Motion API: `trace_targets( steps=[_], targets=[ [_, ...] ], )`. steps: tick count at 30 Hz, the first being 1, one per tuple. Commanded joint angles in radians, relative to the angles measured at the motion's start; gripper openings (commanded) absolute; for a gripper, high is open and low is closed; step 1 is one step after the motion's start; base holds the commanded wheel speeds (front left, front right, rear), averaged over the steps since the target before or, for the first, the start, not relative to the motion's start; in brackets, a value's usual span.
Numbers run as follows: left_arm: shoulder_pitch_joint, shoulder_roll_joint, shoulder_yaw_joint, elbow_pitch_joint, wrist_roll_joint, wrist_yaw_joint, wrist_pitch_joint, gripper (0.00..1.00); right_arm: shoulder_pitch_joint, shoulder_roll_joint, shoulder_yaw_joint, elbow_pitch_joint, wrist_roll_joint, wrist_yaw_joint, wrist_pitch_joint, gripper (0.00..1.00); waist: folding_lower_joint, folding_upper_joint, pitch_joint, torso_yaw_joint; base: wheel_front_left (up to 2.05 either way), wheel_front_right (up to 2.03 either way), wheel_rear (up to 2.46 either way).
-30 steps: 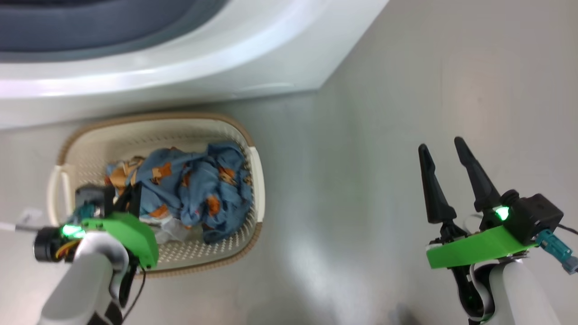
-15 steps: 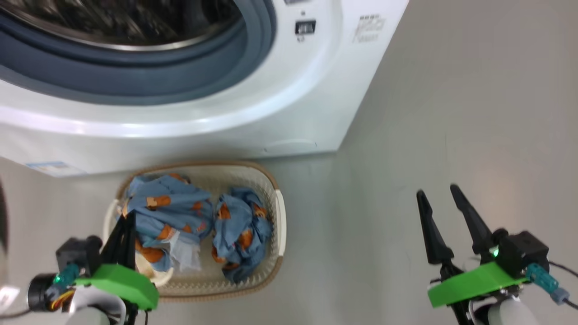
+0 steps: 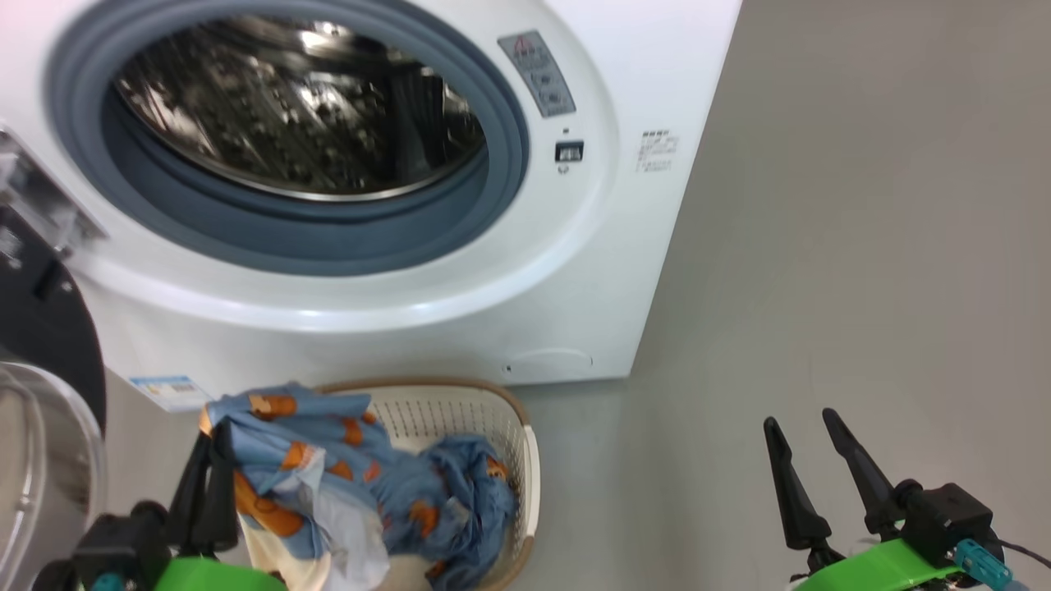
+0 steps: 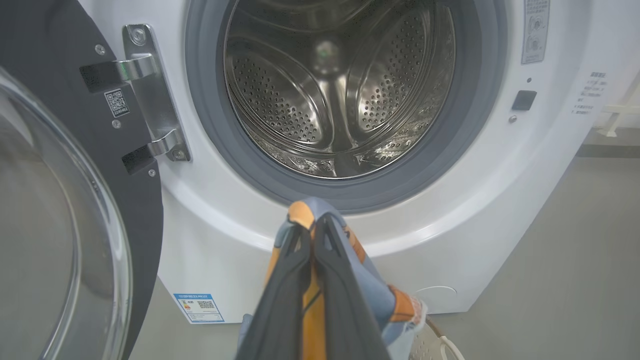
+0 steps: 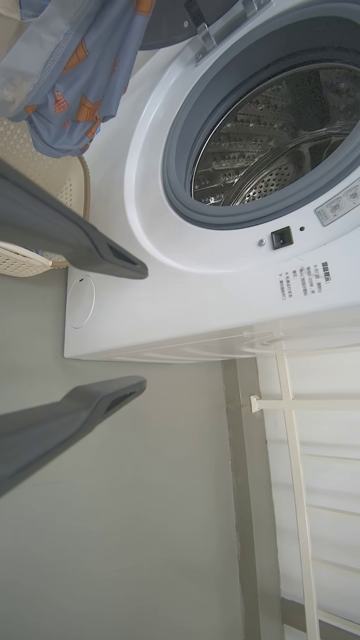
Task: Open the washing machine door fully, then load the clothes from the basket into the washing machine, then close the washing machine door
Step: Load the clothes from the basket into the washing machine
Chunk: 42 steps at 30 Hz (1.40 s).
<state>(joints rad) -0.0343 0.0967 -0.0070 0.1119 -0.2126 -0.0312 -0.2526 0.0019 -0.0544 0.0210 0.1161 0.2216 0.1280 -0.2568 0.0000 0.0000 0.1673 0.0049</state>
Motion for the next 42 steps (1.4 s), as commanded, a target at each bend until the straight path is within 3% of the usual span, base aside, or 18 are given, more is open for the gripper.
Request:
trace_targets(
  steps=[1, 12, 24, 32, 42],
  targets=[
    [0.012, 0.004, 0.044, -0.062, 0.019, -0.003, -0.009, 0.00, 0.008, -0.007, 0.022, -0.025, 0.001, 0.003, -0.005, 1.00, 0.0000, 0.0000, -0.067, 0.007, 0.00, 0.00, 0.00],
    [0.147, -0.032, 0.079, -0.209, 0.054, 0.003, -0.009, 0.00, 0.038, -0.007, 0.019, -0.032, 0.005, 0.003, -0.005, 1.00, 0.0000, 0.0000, -0.125, -0.001, 0.00, 0.00, 0.00],
    [0.181, -0.045, 0.095, -0.205, 0.041, 0.001, -0.009, 0.00, 0.050, -0.010, 0.009, -0.047, -0.006, 0.003, -0.005, 1.00, 0.0000, 0.0000, -0.132, 0.005, 0.00, 0.00, 0.00],
    [0.124, -0.046, 0.088, -0.162, 0.033, -0.016, -0.009, 0.00, 0.042, -0.008, 0.014, -0.044, -0.001, 0.003, -0.005, 1.00, 0.0000, 0.0000, -0.098, 0.002, 0.00, 0.00, 0.00],
    [-0.067, -0.045, 0.079, -0.035, 0.044, -0.062, -0.009, 0.00, 0.003, -0.007, 0.024, -0.041, -0.004, 0.003, -0.005, 1.00, 0.0000, 0.0000, -0.022, -0.037, 0.00, 0.00, 0.00]
  ],
)
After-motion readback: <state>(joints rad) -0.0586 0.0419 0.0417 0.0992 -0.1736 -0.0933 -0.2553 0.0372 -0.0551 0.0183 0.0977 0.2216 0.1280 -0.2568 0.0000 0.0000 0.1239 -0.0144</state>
